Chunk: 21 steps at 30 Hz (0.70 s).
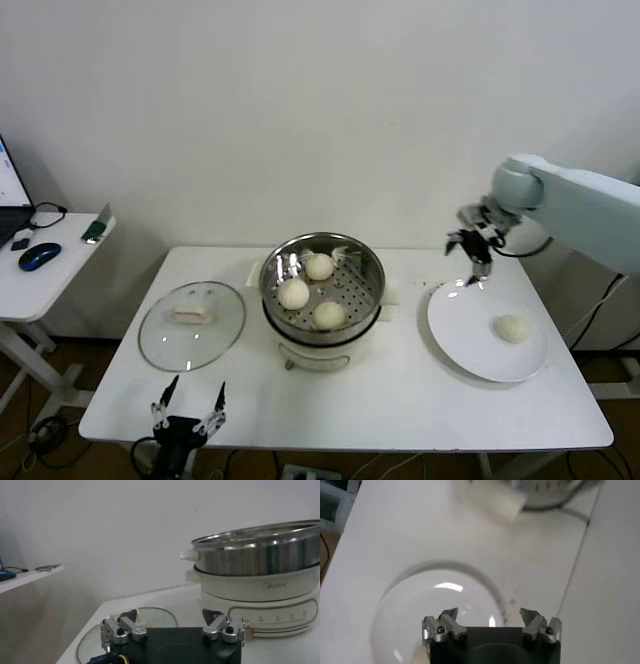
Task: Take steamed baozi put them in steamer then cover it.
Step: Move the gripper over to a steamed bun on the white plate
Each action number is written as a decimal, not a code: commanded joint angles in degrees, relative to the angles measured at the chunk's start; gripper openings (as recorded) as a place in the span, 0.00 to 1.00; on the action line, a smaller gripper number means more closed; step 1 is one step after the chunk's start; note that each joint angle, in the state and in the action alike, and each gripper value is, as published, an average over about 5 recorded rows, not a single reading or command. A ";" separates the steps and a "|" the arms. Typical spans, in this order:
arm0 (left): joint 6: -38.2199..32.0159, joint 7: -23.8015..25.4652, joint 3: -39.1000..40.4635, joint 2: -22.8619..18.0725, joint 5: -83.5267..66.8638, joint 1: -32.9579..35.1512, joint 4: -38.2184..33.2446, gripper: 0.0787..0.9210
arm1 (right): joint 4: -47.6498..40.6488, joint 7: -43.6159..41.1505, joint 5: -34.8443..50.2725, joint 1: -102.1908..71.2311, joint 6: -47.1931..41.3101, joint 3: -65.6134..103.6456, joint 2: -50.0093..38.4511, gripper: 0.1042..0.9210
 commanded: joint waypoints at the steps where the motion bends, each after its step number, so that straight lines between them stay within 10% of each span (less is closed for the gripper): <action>1: 0.77 -0.02 0.09 -0.18 0.18 -0.07 -0.40 0.88 | -11.42 -2.13 -9.61 -21.32 0.09 19.59 -9.00 0.88; 21: 1.28 -0.27 -0.17 -0.85 1.76 0.58 0.10 0.88 | -32.28 -3.27 -27.47 -30.49 8.74 38.43 7.53 0.88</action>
